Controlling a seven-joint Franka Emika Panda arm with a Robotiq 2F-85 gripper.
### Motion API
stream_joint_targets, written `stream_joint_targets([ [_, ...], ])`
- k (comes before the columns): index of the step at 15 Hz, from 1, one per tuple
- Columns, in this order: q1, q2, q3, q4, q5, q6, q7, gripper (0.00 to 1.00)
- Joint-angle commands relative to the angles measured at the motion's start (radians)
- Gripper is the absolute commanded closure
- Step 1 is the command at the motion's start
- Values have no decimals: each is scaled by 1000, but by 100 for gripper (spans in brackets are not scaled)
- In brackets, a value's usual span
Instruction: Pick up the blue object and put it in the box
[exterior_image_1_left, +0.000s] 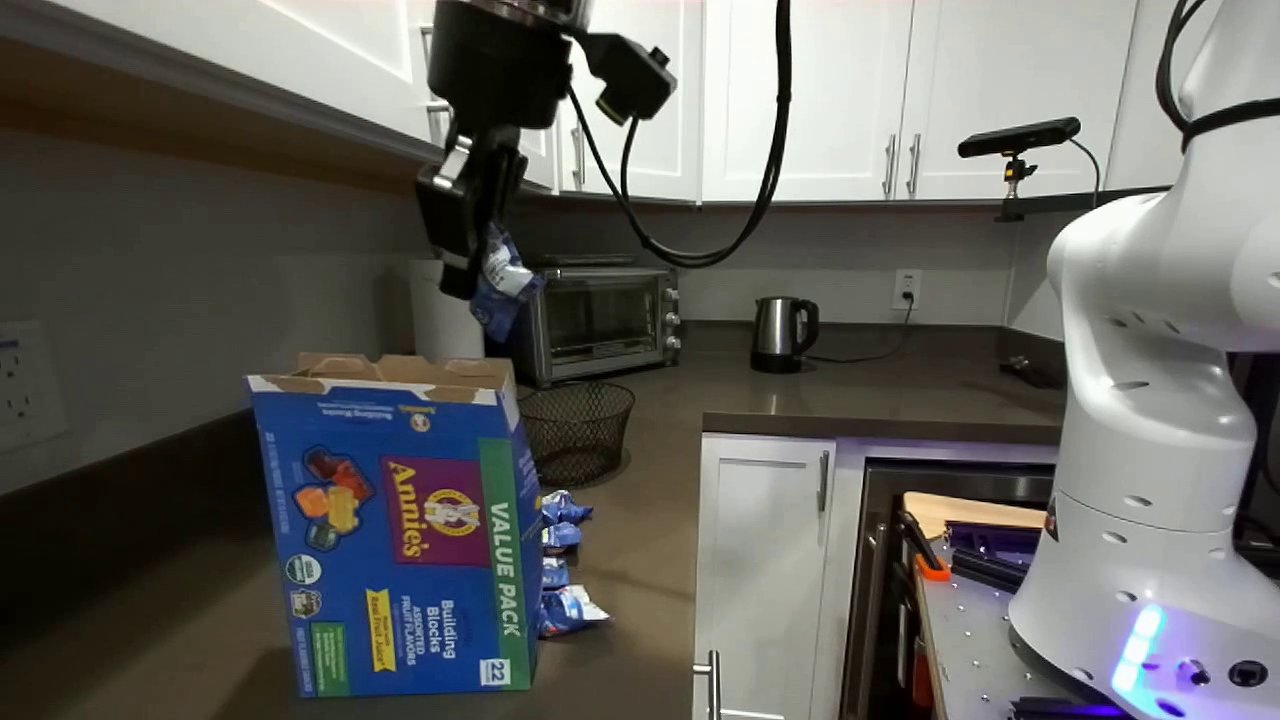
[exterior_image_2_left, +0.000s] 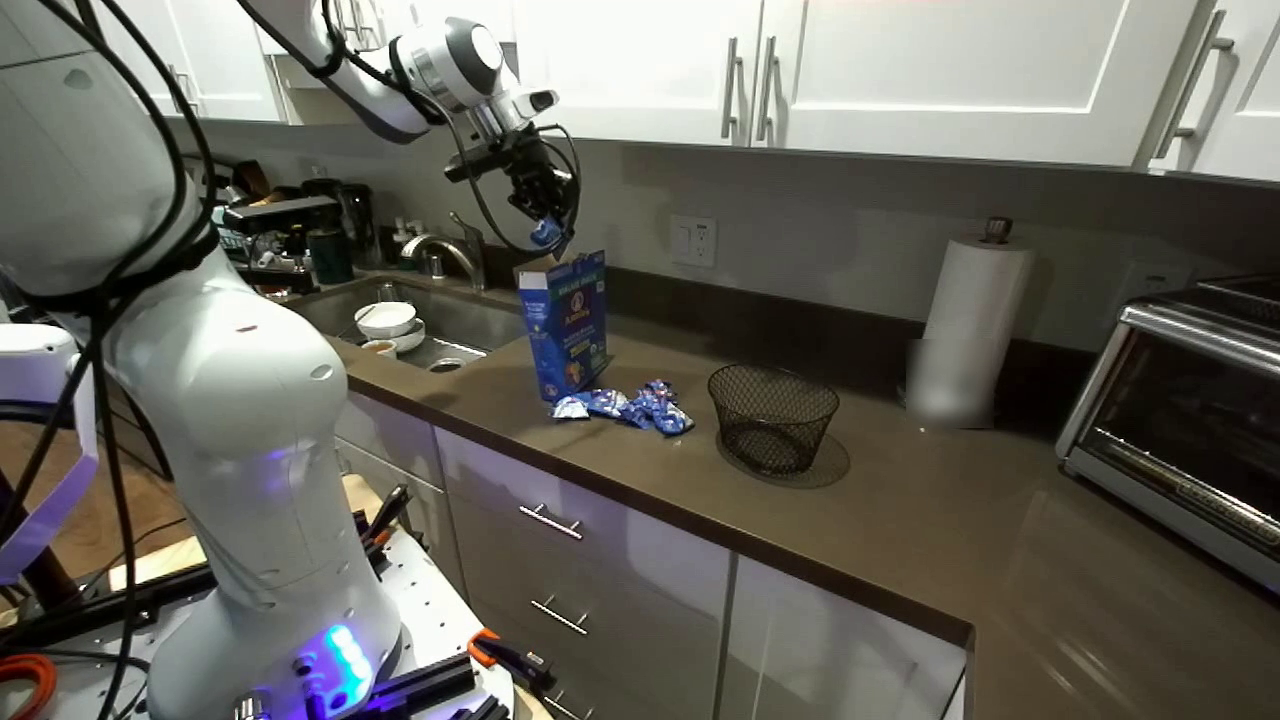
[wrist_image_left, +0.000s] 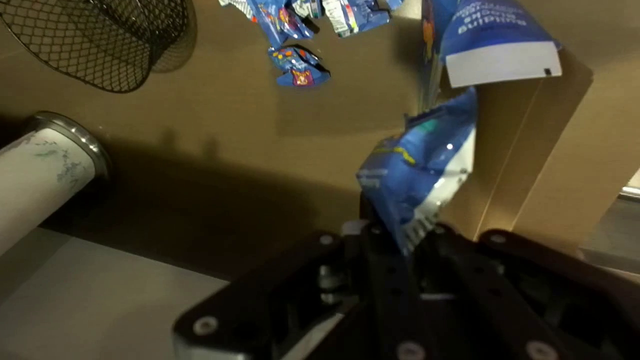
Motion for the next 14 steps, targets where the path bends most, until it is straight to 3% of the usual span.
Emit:
stream_joint_targets([
  [1,11,-17,-7,-23,-15,91,-2,97],
  [7,11,-11,-21,-55,3,233,-47,97],
  [14,32,37,-74,-93,101,365,-177,97],
])
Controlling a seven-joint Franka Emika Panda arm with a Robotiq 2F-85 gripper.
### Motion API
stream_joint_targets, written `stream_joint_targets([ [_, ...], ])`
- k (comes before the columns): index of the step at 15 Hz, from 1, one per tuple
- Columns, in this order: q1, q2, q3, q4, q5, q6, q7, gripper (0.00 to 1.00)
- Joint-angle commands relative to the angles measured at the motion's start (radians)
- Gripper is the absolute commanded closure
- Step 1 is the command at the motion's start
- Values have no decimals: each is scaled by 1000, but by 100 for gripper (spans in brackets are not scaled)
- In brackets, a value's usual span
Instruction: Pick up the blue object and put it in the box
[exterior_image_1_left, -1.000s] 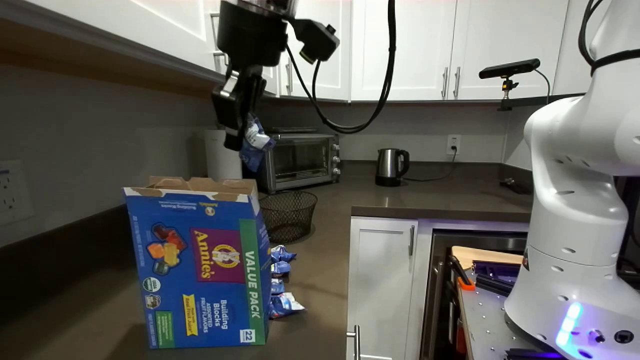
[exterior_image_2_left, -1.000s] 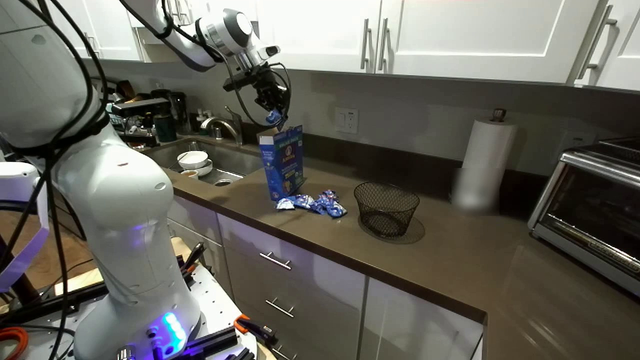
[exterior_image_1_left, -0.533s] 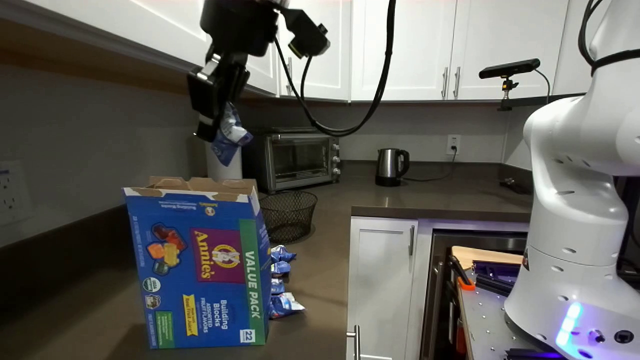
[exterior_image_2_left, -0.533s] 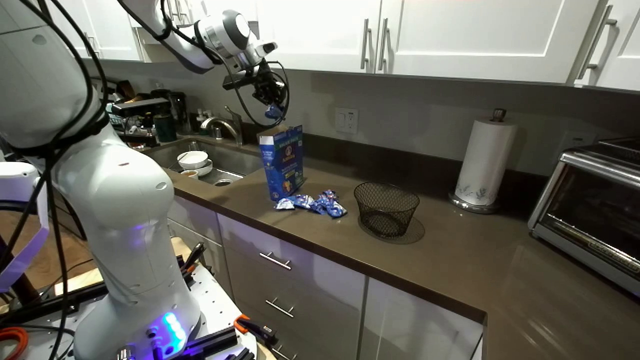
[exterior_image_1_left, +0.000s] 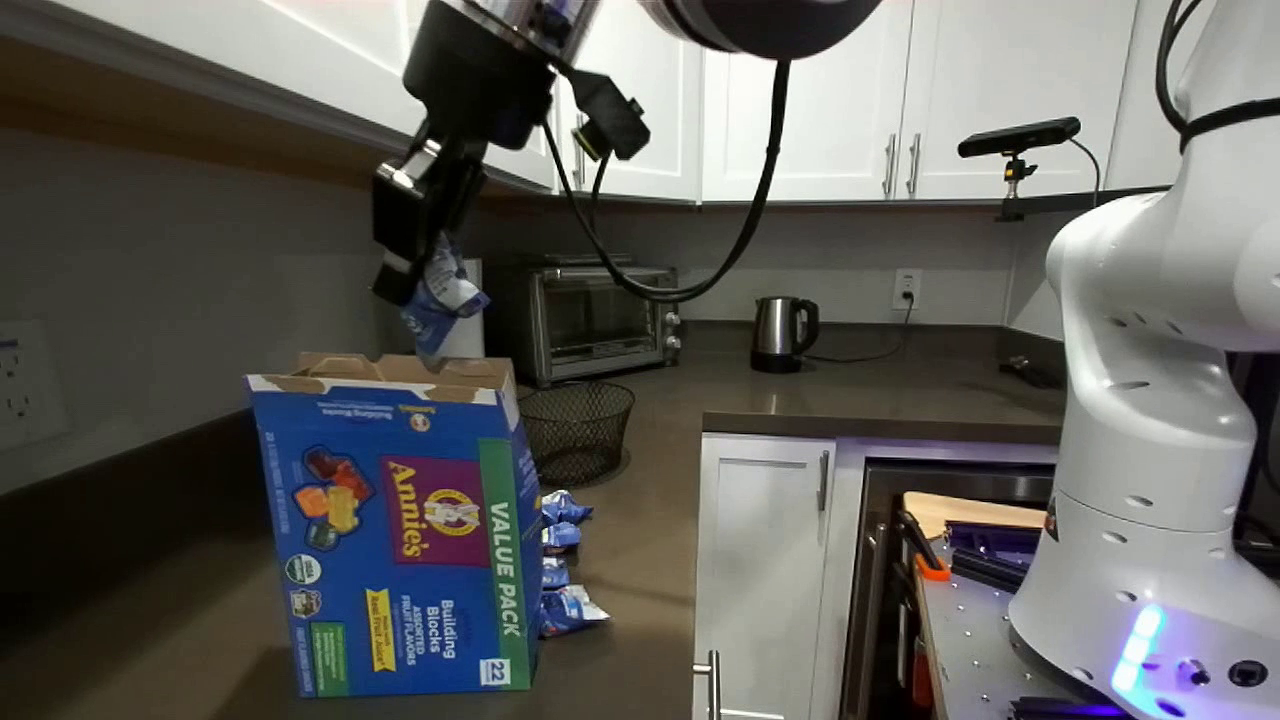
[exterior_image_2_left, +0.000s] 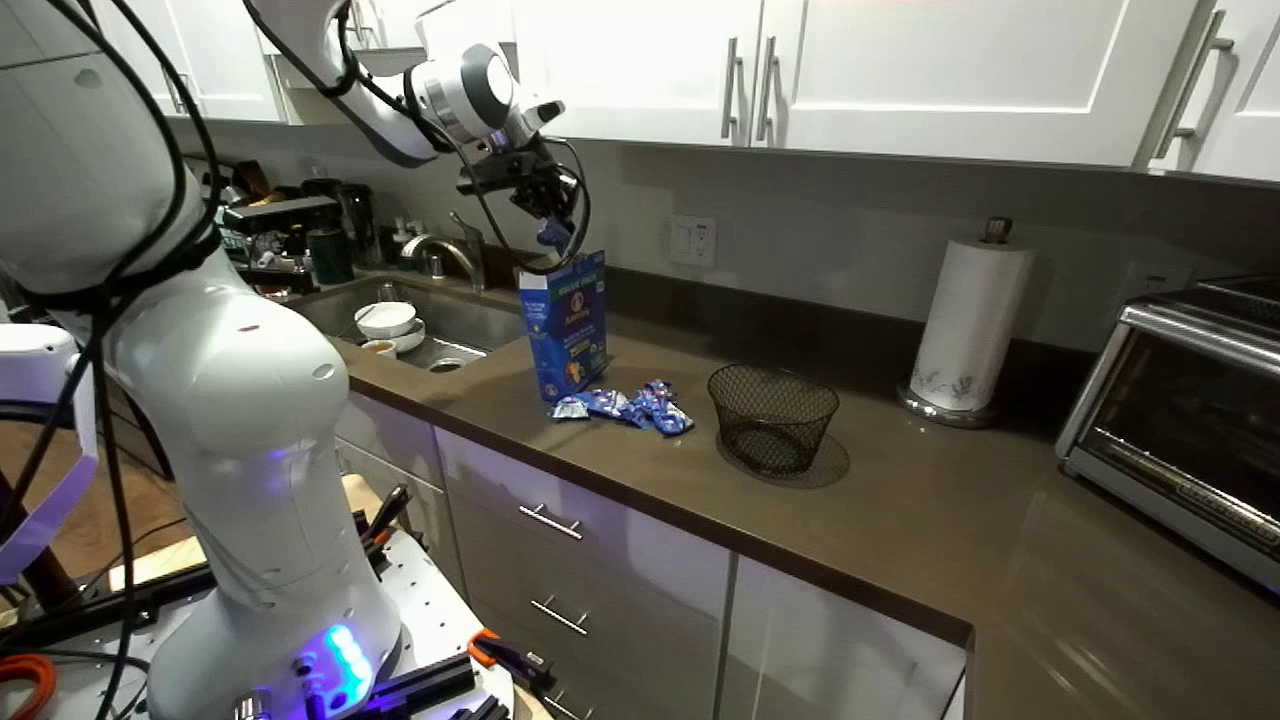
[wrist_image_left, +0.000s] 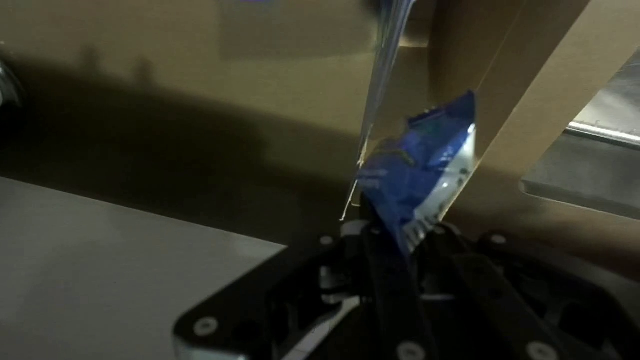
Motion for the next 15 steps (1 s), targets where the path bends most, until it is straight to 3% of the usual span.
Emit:
stream_joint_targets([
  [1,23,23,-35,-16,77,59,-103,97],
  [11,67,62,-53,-6,183,54,-218,97],
  [12,70,66,-54,-4,185,54,-220,73],
  [15,67,67,-50,-5,179,54,-214,54],
])
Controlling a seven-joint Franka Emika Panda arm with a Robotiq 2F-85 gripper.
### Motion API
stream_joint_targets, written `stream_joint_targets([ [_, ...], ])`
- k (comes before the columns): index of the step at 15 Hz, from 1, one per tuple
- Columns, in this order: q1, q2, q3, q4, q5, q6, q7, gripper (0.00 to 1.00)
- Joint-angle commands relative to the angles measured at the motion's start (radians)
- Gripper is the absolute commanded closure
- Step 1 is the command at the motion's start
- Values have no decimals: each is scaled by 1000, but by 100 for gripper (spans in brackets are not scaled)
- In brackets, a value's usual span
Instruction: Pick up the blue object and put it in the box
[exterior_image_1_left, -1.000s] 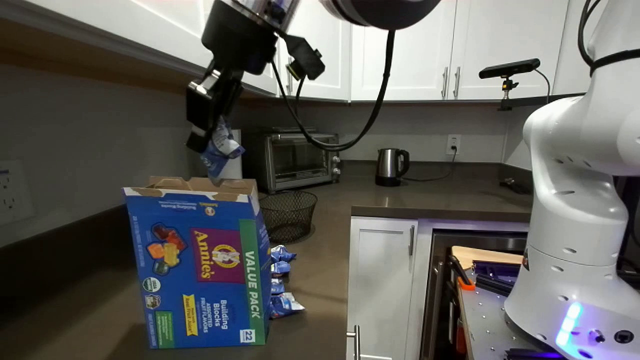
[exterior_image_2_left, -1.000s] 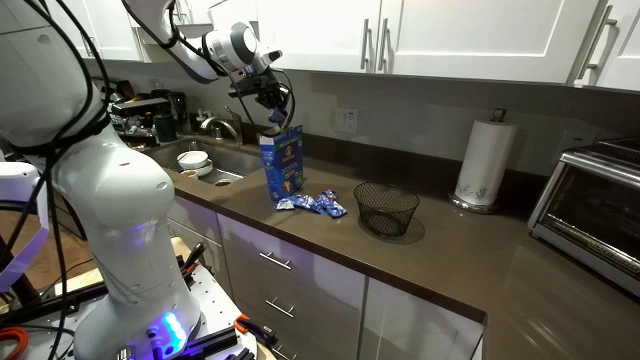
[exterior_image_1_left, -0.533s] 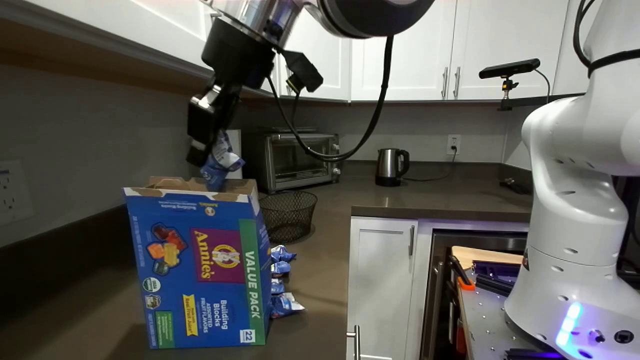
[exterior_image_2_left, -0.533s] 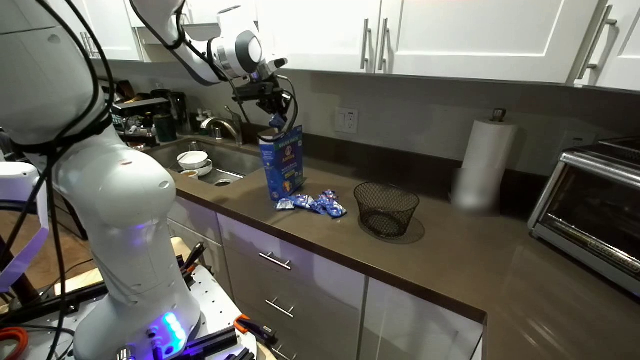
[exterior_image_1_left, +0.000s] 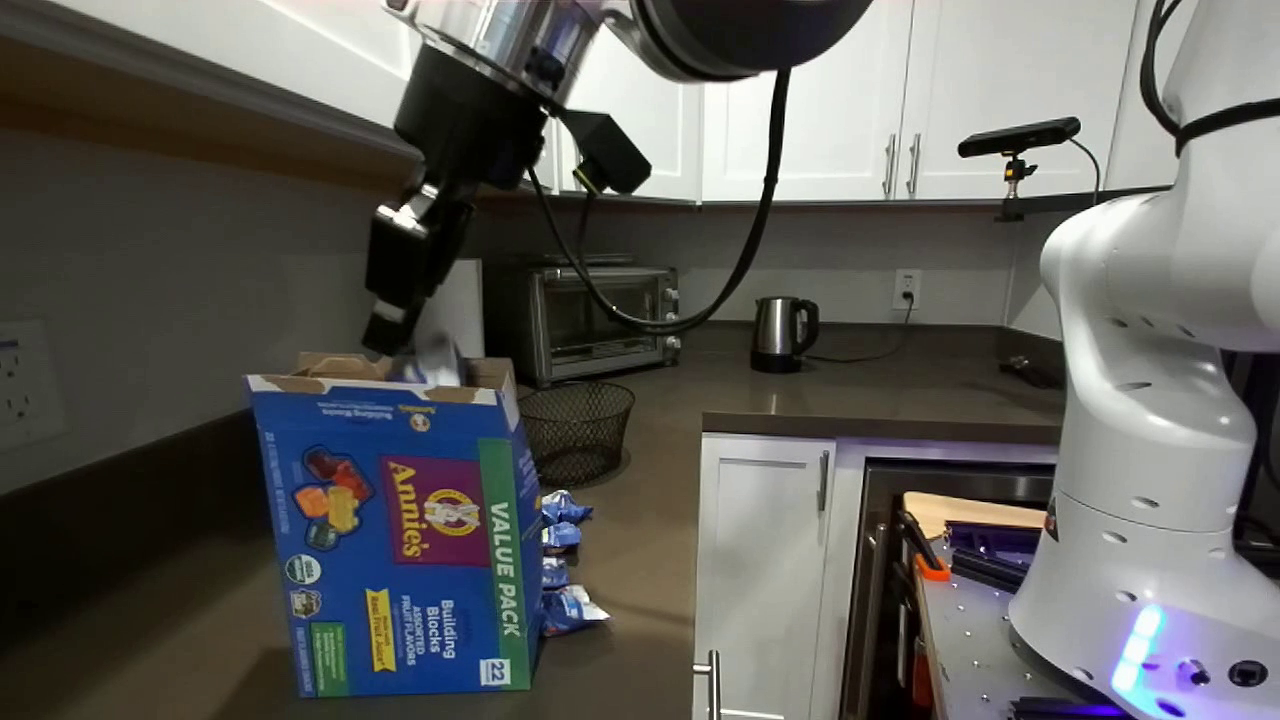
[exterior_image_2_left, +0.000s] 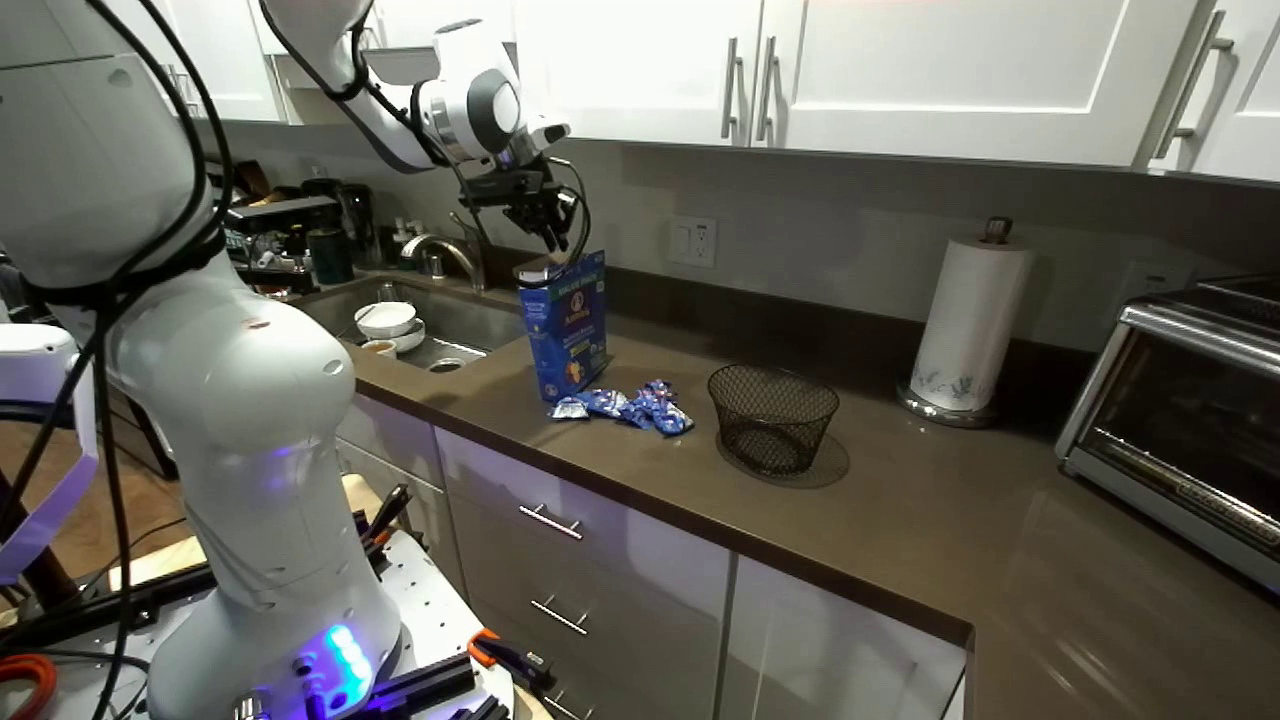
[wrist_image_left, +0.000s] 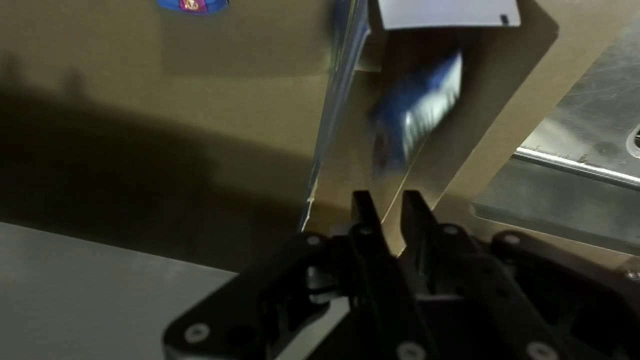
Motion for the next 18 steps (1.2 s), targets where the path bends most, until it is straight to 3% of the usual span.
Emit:
stream_joint_targets([
  [1,5,9,-6,2,16,19,-32,49],
  [9,1,-3,4,-4,-3,4,-8,0],
  [18,-24,-37,12,3,-22,-134,103,0],
])
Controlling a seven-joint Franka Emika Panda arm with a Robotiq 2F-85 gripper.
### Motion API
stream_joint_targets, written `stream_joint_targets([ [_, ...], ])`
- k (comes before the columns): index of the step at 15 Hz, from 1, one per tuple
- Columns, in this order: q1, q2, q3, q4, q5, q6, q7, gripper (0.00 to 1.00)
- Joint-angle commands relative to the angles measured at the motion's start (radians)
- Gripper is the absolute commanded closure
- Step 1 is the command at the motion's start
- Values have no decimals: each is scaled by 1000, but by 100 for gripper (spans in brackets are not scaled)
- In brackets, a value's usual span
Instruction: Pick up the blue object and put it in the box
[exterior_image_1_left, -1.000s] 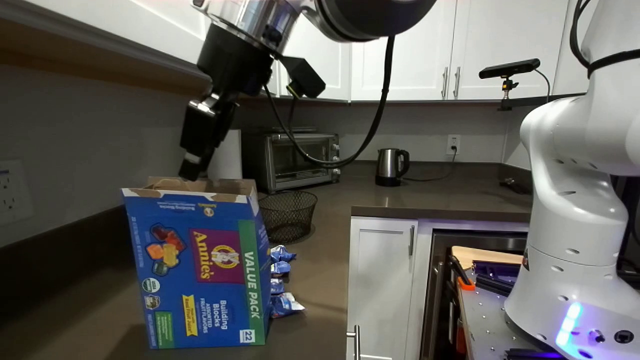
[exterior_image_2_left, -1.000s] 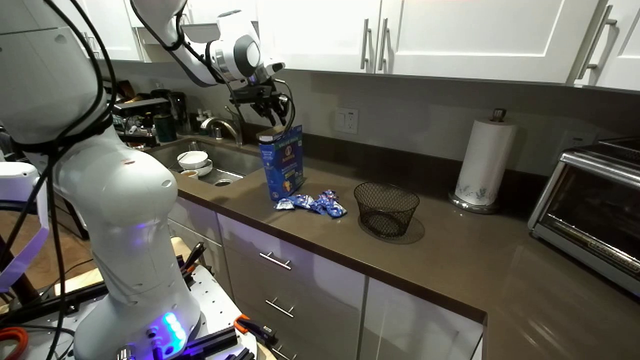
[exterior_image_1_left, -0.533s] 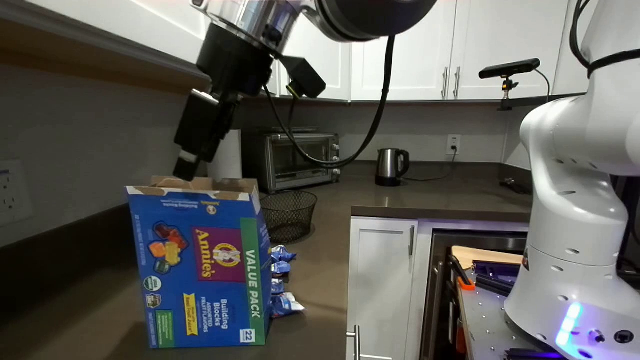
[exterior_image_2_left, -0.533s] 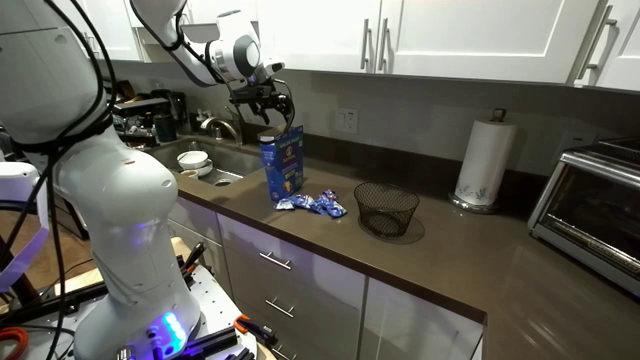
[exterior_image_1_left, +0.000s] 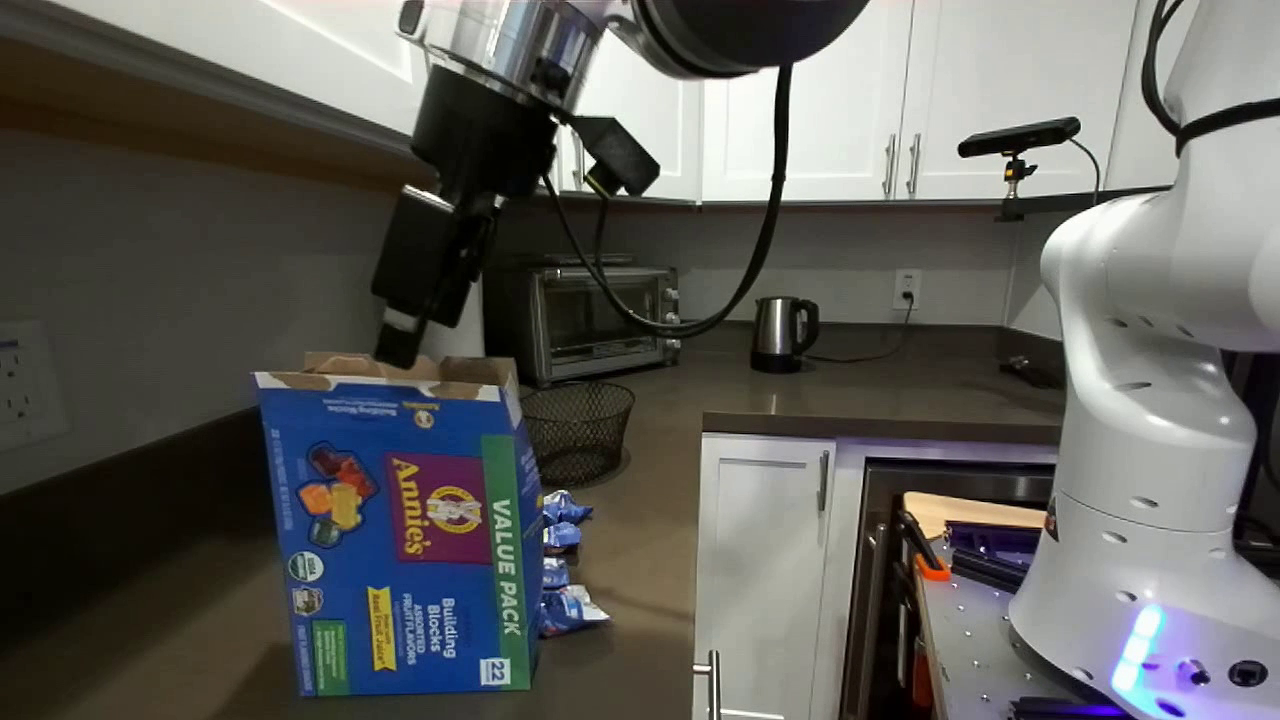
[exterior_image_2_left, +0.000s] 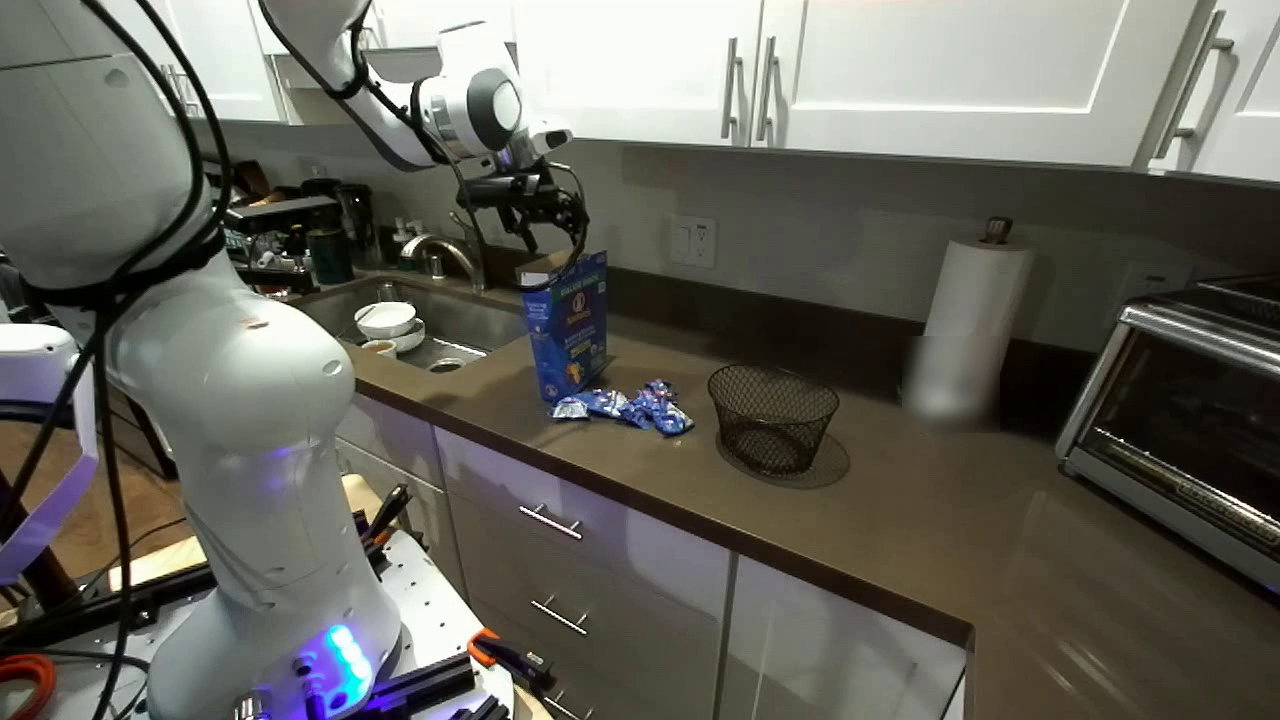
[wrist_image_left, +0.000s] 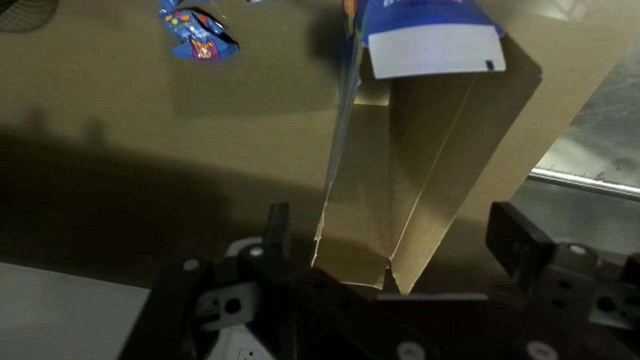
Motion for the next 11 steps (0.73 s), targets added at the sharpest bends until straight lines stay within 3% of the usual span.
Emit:
stream_joint_targets([
  [1,-16,-35,10,1,-14,-70,52,0],
  [11,-18,-97,1,9,21,-256,146,0],
])
